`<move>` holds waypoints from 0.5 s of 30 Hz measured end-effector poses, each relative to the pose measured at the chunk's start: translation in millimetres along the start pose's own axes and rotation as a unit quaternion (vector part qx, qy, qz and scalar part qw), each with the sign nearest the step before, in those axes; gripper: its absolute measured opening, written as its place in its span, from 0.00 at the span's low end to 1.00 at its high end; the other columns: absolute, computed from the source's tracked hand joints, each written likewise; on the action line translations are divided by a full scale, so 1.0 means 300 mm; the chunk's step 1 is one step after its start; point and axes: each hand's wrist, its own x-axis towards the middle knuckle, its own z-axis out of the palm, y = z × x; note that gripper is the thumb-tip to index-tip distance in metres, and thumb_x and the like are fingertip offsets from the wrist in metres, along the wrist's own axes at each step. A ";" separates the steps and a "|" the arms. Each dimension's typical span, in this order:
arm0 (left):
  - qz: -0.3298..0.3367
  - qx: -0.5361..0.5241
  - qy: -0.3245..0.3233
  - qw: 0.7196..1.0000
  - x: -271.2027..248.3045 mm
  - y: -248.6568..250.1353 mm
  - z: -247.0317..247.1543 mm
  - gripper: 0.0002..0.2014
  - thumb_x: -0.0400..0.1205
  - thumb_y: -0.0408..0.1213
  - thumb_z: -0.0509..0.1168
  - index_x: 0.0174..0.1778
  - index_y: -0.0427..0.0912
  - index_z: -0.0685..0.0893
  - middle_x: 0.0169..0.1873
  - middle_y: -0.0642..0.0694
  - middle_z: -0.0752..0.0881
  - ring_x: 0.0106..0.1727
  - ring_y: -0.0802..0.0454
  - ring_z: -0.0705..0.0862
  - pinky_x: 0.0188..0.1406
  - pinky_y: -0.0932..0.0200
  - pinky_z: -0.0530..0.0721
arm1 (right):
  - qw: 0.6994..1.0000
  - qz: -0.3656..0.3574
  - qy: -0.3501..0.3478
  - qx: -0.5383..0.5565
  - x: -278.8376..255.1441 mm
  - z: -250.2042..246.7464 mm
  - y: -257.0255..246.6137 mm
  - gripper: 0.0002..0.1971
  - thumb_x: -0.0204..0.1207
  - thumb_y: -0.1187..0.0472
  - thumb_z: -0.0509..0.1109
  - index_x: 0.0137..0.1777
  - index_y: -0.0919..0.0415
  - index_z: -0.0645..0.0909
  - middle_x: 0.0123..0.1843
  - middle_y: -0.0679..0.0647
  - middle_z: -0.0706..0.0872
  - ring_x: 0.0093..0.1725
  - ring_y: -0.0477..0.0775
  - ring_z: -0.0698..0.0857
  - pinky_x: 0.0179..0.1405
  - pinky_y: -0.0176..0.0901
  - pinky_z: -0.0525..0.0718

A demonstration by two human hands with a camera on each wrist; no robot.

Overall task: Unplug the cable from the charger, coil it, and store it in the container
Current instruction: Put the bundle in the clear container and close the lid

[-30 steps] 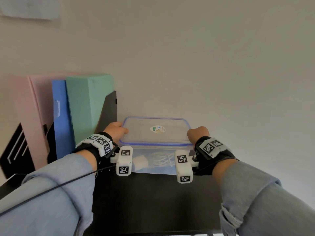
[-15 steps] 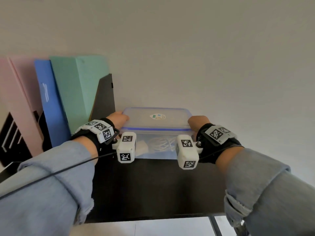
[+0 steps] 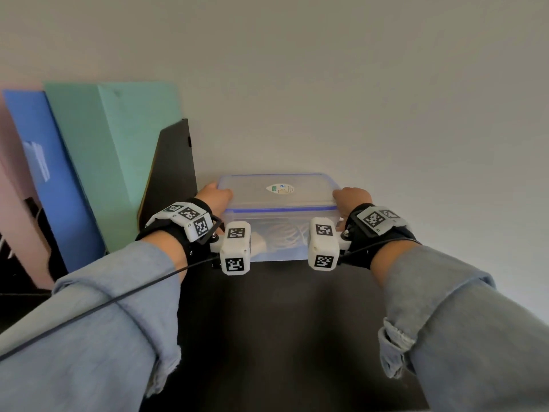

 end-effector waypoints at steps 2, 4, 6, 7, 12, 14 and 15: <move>-0.006 -0.006 -0.006 1.000 0.043 0.000 -0.001 0.18 0.82 0.38 0.56 0.67 0.40 0.76 0.52 0.39 0.83 0.50 0.41 0.83 0.50 0.51 0.82 | 0.998 0.012 0.001 0.066 0.038 0.023 -0.003 0.09 0.82 0.64 0.58 0.53 0.63 0.79 0.53 0.60 0.83 0.59 0.64 0.80 0.60 0.49 0.76; -0.011 -0.010 -0.014 1.000 0.072 0.005 -0.012 0.17 0.81 0.38 0.56 0.65 0.40 0.77 0.54 0.37 0.83 0.52 0.38 0.84 0.50 0.47 0.83 | 0.984 0.041 0.016 0.174 0.077 0.056 -0.002 0.11 0.80 0.64 0.57 0.36 0.59 0.73 0.36 0.55 0.76 0.48 0.60 0.77 0.50 0.48 0.77; -0.014 -0.007 -0.020 1.000 0.094 0.000 -0.022 0.16 0.81 0.38 0.56 0.64 0.39 0.77 0.53 0.37 0.83 0.50 0.39 0.83 0.47 0.49 0.82 | 0.967 0.066 0.042 0.240 0.094 0.080 -0.007 0.08 0.78 0.66 0.56 0.41 0.66 0.75 0.37 0.58 0.76 0.45 0.60 0.76 0.45 0.46 0.74; -0.009 -0.009 -0.019 1.000 0.097 0.000 -0.024 0.16 0.81 0.38 0.56 0.64 0.39 0.77 0.53 0.37 0.83 0.51 0.39 0.83 0.49 0.49 0.81 | 0.962 0.062 0.049 0.260 0.104 0.092 -0.004 0.09 0.77 0.67 0.56 0.47 0.69 0.76 0.40 0.60 0.79 0.45 0.60 0.76 0.45 0.46 0.74; -0.027 -0.043 -0.010 0.999 0.068 -0.006 -0.011 0.17 0.82 0.39 0.55 0.66 0.41 0.75 0.54 0.37 0.82 0.53 0.39 0.82 0.55 0.46 0.83 | 0.956 0.057 0.056 0.284 0.102 0.101 -0.007 0.17 0.78 0.66 0.55 0.63 0.73 0.76 0.51 0.65 0.81 0.47 0.59 0.77 0.48 0.46 0.76; -0.022 -0.044 0.010 0.999 0.064 -0.023 -0.008 0.22 0.80 0.43 0.57 0.69 0.38 0.73 0.64 0.35 0.78 0.63 0.35 0.78 0.66 0.43 0.76 | 0.954 0.065 0.046 0.289 0.088 0.091 -0.011 0.13 0.79 0.65 0.55 0.56 0.72 0.77 0.45 0.64 0.80 0.47 0.62 0.78 0.45 0.46 0.73; -0.030 -0.081 0.026 0.996 0.066 -0.030 -0.007 0.28 0.76 0.51 0.57 0.69 0.39 0.73 0.68 0.36 0.77 0.66 0.34 0.77 0.69 0.42 0.74 | 0.953 0.066 0.038 0.293 0.090 0.087 -0.008 0.14 0.80 0.62 0.56 0.58 0.71 0.76 0.49 0.65 0.82 0.52 0.65 0.80 0.48 0.48 0.74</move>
